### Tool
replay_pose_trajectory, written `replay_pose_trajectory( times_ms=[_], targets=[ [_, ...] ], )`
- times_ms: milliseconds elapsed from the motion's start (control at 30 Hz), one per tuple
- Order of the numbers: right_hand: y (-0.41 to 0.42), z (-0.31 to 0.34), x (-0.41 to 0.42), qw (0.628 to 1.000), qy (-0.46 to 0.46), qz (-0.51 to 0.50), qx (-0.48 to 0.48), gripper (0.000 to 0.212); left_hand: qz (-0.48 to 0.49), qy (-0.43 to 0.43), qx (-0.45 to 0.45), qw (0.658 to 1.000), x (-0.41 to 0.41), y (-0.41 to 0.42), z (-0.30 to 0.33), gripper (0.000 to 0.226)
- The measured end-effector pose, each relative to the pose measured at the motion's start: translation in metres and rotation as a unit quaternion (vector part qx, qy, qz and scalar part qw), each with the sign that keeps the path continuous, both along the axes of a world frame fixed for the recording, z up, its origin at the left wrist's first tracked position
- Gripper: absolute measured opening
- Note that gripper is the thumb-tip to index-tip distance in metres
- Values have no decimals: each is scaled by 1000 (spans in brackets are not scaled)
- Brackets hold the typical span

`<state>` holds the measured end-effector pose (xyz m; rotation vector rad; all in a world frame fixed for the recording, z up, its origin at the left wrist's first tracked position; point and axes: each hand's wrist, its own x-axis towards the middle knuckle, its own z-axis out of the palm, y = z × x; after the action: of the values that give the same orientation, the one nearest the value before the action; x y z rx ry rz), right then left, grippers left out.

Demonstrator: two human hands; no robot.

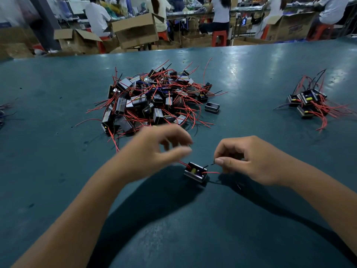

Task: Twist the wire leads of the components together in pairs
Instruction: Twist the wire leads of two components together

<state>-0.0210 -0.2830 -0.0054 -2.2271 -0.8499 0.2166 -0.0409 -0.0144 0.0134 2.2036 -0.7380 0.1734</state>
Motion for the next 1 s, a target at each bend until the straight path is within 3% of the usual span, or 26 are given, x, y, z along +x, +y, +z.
replay_pose_trajectory(
  times_ms=[67, 133, 533, 667, 1000],
  targets=[
    [1, 0, 1, 1000, 11, 7, 13, 9, -42, -12, 105, 994, -3, -18, -12, 20],
    [1, 0, 2, 999, 25, 8, 23, 10, -52, -22, 134, 989, -3, -28, -20, 20],
    [-5, -2, 7, 999, 46, -22, 10, 12, -39, -12, 136, 990, -2, -22, -19, 7],
    [-3, -1, 6, 998, 40, -38, -1, 12, -29, -35, 147, 988, 0, -18, -19, 10],
    [-4, 0, 6, 996, 26, -85, -2, 31, 87, -123, 69, 986, 3, -13, -18, 7]
  ],
)
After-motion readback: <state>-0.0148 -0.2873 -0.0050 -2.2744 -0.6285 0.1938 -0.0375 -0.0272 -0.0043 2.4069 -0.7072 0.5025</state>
